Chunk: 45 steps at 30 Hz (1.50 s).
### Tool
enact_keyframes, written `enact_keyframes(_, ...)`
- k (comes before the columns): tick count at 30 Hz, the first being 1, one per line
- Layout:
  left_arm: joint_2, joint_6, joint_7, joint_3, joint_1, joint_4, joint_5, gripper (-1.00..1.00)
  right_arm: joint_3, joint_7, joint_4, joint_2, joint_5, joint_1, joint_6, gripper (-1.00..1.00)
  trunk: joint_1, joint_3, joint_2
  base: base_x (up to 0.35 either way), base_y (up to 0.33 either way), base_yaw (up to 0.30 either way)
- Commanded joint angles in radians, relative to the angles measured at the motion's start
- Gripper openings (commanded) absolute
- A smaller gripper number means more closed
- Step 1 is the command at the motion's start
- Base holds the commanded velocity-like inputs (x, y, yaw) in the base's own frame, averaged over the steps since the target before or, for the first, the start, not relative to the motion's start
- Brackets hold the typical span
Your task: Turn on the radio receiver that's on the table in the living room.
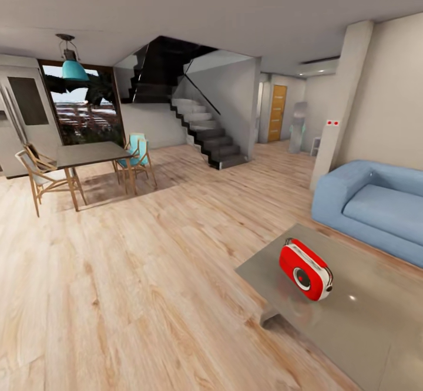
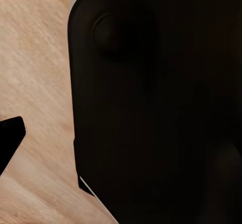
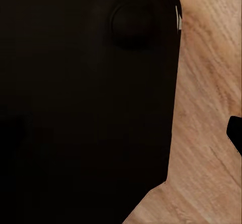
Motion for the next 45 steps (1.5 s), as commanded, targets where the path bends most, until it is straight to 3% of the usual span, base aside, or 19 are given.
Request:
enact_keyframes(1, 0.000, 0.000, 0.000, 0.000, 0.000, 0.000, 0.000, 1.00, 0.000, 0.000, 0.000, 0.000, 0.000, 0.000, 0.000, 1.00, 0.000, 0.000, 0.000, 0.320, 0.094, 0.000)
enact_keyframes(18, 0.000, 0.000, 0.002, 0.000, 0.000, 0.000, 0.001, 1.00, 0.002, 0.001, 0.000, 0.000, 0.002, 0.000, -0.001, 1.00, 0.000, 0.000, 0.000, 0.322, 0.037, -0.006)
enact_keyframes(38, 0.000, 0.000, 0.000, 0.001, 0.000, 0.000, 0.001, 1.00, 0.003, 0.002, 0.000, 0.001, 0.002, 0.000, -0.020, 1.00, 0.000, 0.000, 0.000, 0.323, 0.000, -0.267)
enact_keyframes(45, 0.000, 0.000, 0.000, 0.000, 0.000, 0.000, 0.001, 1.00, 0.002, 0.002, 0.000, 0.001, 0.002, 0.000, -0.020, 1.00, 0.000, 0.000, 0.000, 0.323, 0.000, -0.086)
